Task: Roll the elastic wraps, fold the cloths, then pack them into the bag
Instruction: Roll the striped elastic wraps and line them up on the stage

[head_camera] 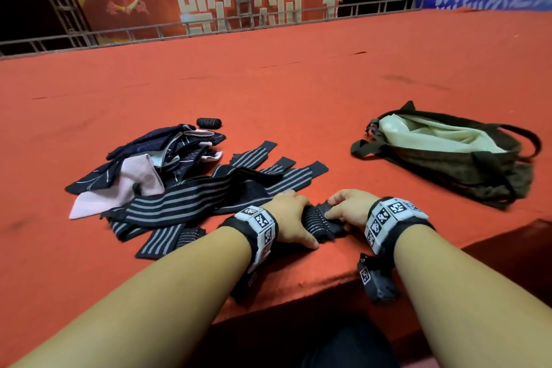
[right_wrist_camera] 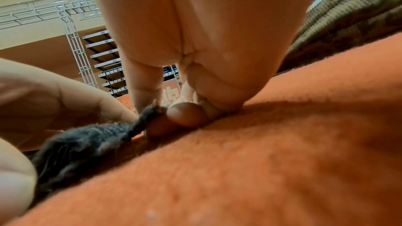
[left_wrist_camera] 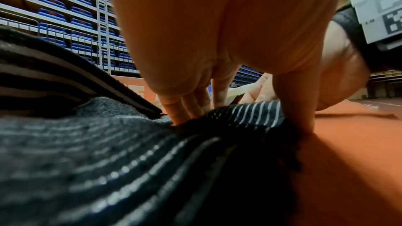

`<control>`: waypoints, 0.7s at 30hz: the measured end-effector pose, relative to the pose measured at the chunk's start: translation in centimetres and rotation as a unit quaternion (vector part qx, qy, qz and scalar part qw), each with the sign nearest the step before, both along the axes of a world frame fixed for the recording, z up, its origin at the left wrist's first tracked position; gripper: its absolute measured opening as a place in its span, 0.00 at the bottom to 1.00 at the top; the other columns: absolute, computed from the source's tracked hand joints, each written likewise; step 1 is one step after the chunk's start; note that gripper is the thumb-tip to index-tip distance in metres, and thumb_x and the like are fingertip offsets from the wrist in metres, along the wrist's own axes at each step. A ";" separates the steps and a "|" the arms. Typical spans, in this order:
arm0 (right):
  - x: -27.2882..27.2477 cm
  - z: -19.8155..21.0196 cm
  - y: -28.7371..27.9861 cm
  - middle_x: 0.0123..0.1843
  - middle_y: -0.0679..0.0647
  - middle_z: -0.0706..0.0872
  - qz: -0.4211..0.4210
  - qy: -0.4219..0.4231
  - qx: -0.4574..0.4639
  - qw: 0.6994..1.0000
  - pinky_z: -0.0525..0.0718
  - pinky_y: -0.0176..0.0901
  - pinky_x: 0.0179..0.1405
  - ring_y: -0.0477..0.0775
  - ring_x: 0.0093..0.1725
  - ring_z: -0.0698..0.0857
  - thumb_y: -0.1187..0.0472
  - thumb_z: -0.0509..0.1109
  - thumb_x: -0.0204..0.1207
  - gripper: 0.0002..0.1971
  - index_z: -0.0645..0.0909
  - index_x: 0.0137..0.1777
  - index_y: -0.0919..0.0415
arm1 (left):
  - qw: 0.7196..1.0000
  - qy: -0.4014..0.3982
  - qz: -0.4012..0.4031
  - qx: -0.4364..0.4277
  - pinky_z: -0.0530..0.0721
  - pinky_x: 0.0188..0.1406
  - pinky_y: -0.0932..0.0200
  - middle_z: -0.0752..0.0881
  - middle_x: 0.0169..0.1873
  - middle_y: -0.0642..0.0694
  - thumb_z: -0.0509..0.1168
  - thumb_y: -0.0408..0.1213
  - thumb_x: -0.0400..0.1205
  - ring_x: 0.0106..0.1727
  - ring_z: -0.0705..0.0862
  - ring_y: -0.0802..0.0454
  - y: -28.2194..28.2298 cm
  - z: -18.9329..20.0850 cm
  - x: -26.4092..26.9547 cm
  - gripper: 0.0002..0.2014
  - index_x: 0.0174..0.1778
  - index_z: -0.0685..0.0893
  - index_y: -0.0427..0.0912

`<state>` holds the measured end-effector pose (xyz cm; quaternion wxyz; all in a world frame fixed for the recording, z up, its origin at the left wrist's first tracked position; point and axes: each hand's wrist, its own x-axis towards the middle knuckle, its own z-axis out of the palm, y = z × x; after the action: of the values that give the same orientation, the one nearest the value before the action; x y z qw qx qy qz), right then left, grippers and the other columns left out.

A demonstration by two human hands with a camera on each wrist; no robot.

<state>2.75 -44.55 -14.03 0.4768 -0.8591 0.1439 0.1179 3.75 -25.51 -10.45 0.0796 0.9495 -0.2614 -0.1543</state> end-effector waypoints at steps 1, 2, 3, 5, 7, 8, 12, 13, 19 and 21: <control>-0.1 0.0 0.0 0.36 0.56 0.87 0.003 0.001 -0.001 1.000 0.80 0.46 0.31 0.54 0.31 0.82 0.66 0.78 0.71 0.10 0.83 0.50 0.57 | 1.000 -0.001 0.001 -0.007 0.79 0.69 0.49 0.78 0.63 0.46 0.82 0.63 0.63 0.67 0.78 0.44 -0.1 -0.1 -0.1 0.45 0.73 0.77 0.48; -0.1 0.1 0.0 0.35 0.56 0.87 0.005 0.002 0.000 1.000 0.81 0.46 0.31 0.54 0.31 0.82 0.66 0.78 0.71 0.11 0.84 0.51 0.58 | 1.000 0.002 0.002 -0.015 0.79 0.69 0.49 0.78 0.63 0.46 0.82 0.62 0.64 0.67 0.78 0.45 -0.2 -0.1 -0.2 0.44 0.74 0.77 0.48; -0.1 0.1 0.0 0.34 0.55 0.87 0.007 0.003 -0.001 1.000 0.81 0.46 0.31 0.54 0.30 0.82 0.66 0.78 0.71 0.11 0.84 0.52 0.59 | 1.000 0.007 0.005 -0.025 0.79 0.69 0.50 0.78 0.64 0.45 0.82 0.62 0.65 0.67 0.78 0.45 -0.2 -0.2 -0.2 0.43 0.74 0.77 0.48; -0.2 0.3 0.1 0.29 0.53 0.85 0.008 0.003 -0.001 1.000 0.80 0.44 0.29 0.53 0.28 0.81 0.67 0.76 0.73 0.09 0.84 0.52 0.60 | 0.998 0.022 0.018 -0.053 0.80 0.68 0.51 0.79 0.65 0.46 0.82 0.61 0.65 0.67 0.79 0.46 -0.2 -0.1 -0.1 0.42 0.73 0.77 0.49; -0.2 0.5 0.2 0.26 0.51 0.84 0.003 0.005 0.005 1.000 0.79 0.43 0.28 0.52 0.27 0.81 0.68 0.75 0.74 0.09 0.84 0.52 0.60 | 0.996 0.035 0.030 -0.074 0.80 0.69 0.50 0.80 0.66 0.47 0.81 0.61 0.66 0.68 0.80 0.46 0.0 -0.2 0.0 0.42 0.73 0.76 0.50; -0.3 0.7 0.3 0.25 0.50 0.84 0.000 0.004 0.007 1.000 0.78 0.42 0.27 0.51 0.27 0.81 0.68 0.75 0.74 0.08 0.83 0.51 0.60 | 0.996 0.038 0.029 -0.073 0.79 0.71 0.49 0.79 0.68 0.46 0.81 0.62 0.67 0.71 0.78 0.45 0.1 -0.3 0.0 0.43 0.75 0.74 0.50; -0.4 0.8 0.4 0.26 0.51 0.83 -0.009 0.006 0.018 1.000 0.78 0.44 0.28 0.53 0.28 0.79 0.67 0.73 0.75 0.05 0.83 0.46 0.57 | 0.999 0.026 -0.013 0.024 0.63 0.82 0.45 0.62 0.84 0.43 0.71 0.65 0.77 0.83 0.61 0.36 -0.3 -1.0 -1.1 0.50 0.89 0.55 0.46; -0.4 0.7 0.4 0.25 0.51 0.83 -0.011 0.007 0.019 1.000 0.78 0.45 0.29 0.54 0.29 0.79 0.66 0.72 0.75 0.04 0.84 0.45 0.57 | 0.998 0.027 -0.020 0.046 0.57 0.85 0.45 0.55 0.88 0.43 0.68 0.65 0.80 0.86 0.55 0.35 -0.4 -1.2 -1.5 0.51 0.90 0.50 0.44; -0.6 0.9 0.5 0.40 0.52 0.88 0.004 0.023 -0.015 1.000 0.84 0.47 0.41 0.53 0.39 0.85 0.53 0.82 0.62 0.18 0.84 0.52 0.54 | 0.993 0.085 -0.001 0.086 0.39 0.86 0.41 0.35 0.89 0.53 0.55 0.69 0.84 0.88 0.31 0.41 -0.3 -1.4 -2.3 0.48 0.89 0.36 0.53; -0.6 1.0 0.4 0.47 0.50 0.90 0.020 0.026 -0.055 0.998 0.87 0.48 0.53 0.51 0.47 0.88 0.47 0.84 0.51 0.30 0.83 0.55 0.51 | 0.991 0.100 0.010 0.086 0.36 0.85 0.40 0.34 0.88 0.55 0.50 0.73 0.83 0.87 0.30 0.42 -0.4 -1.3 -2.4 0.46 0.89 0.36 0.55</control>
<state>2.11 -44.15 -12.99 0.4220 -0.8836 0.1452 0.1415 1.36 -25.92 -11.77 0.0247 0.9351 -0.2285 -0.2697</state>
